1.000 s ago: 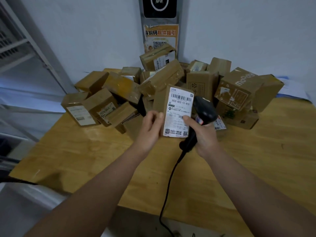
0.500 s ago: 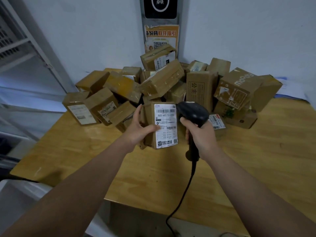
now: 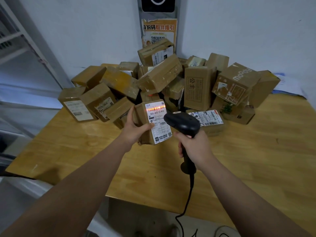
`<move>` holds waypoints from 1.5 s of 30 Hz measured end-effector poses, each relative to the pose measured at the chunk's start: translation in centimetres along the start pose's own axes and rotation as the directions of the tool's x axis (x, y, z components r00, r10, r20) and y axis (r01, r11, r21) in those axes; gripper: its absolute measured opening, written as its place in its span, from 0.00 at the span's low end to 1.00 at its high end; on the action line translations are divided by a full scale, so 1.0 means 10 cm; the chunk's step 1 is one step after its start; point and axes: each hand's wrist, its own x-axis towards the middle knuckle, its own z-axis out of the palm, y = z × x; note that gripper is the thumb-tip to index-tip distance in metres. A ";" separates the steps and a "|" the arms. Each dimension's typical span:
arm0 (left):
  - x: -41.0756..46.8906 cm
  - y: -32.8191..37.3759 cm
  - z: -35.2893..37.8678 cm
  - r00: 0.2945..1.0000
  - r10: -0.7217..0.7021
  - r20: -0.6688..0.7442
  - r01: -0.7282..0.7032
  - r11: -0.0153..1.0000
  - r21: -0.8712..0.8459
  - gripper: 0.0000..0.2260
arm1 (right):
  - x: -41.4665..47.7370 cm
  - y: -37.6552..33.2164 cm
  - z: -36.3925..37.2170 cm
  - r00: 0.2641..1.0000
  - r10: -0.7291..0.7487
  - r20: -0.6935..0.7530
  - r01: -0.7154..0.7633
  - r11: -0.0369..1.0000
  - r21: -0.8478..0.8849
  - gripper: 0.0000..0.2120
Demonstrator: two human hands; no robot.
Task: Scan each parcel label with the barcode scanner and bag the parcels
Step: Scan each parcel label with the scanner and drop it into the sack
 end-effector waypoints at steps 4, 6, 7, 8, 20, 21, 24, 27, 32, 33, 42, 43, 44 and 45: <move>0.01 0.01 0.02 1.000 0.003 -0.006 -0.003 1.000 0.001 0.43 | -0.05 0.01 0.00 1.000 -0.005 0.001 0.005 1.000 0.015 0.16; 0.01 0.01 0.02 1.000 0.001 -0.006 -0.001 1.000 0.005 0.44 | -0.06 0.01 0.01 1.000 -0.006 0.000 0.006 1.000 0.023 0.16; 0.01 0.00 0.03 1.000 -0.002 -0.006 0.002 1.000 0.005 0.44 | -0.06 0.02 0.01 1.000 -0.006 -0.001 0.006 1.000 0.025 0.16; 0.01 0.00 0.03 1.000 -0.007 -0.007 0.007 1.000 0.007 0.45 | -0.06 0.02 0.00 1.000 -0.006 -0.002 0.006 1.000 0.029 0.16; -0.01 -0.01 0.03 1.000 0.006 -0.010 -0.005 1.000 0.018 0.47 | -0.11 0.03 -0.02 0.999 -0.039 -0.005 0.039 0.999 0.026 0.16; -0.01 -0.02 0.02 1.000 0.008 -0.009 -0.008 1.000 0.013 0.47 | -0.11 0.04 -0.02 0.999 -0.045 -0.012 0.046 0.998 0.036 0.17; -0.02 -0.02 0.03 1.000 0.014 -0.013 -0.014 1.000 -0.002 0.47 | -0.14 0.09 -0.03 0.999 -0.044 -0.019 0.045 0.998 0.048 0.16; -0.03 -0.01 0.03 0.999 0.028 -0.019 -0.029 1.000 -0.007 0.46 | -0.15 0.13 -0.03 1.000 -0.001 0.008 0.001 1.000 0.016 0.17; -0.03 0.05 0.04 0.991 0.134 0.002 -0.134 0.990 0.041 0.49 | 0.00 -0.21 -0.14 0.998 0.041 0.049 -0.035 0.994 -0.104 0.14; -0.02 0.07 0.04 0.989 0.145 0.005 -0.145 0.988 0.043 0.50 | 0.04 -0.33 -0.18 0.997 0.030 0.066 -0.021 0.990 -0.141 0.14; 0.11 0.22 0.10 0.985 0.173 0.006 -0.173 0.979 0.110 0.55 | 0.06 -0.91 -0.37 0.994 -0.009 0.106 0.034 0.971 -0.236 0.10; 0.13 0.23 0.11 0.987 0.163 0.003 -0.162 0.980 0.118 0.55 | 0.05 -0.91 -0.39 0.995 -0.002 0.102 0.025 0.974 -0.227 0.10; 0.14 0.24 0.11 0.988 0.157 0.003 -0.157 0.980 0.119 0.56 | 0.04 -0.91 -0.41 0.995 0.007 0.098 0.014 0.976 -0.217 0.10; 0.15 0.26 0.11 0.988 0.153 0.004 -0.153 0.981 0.118 0.56 | 0.03 -0.90 -0.43 0.996 0.017 0.091 0.003 0.978 -0.211 0.11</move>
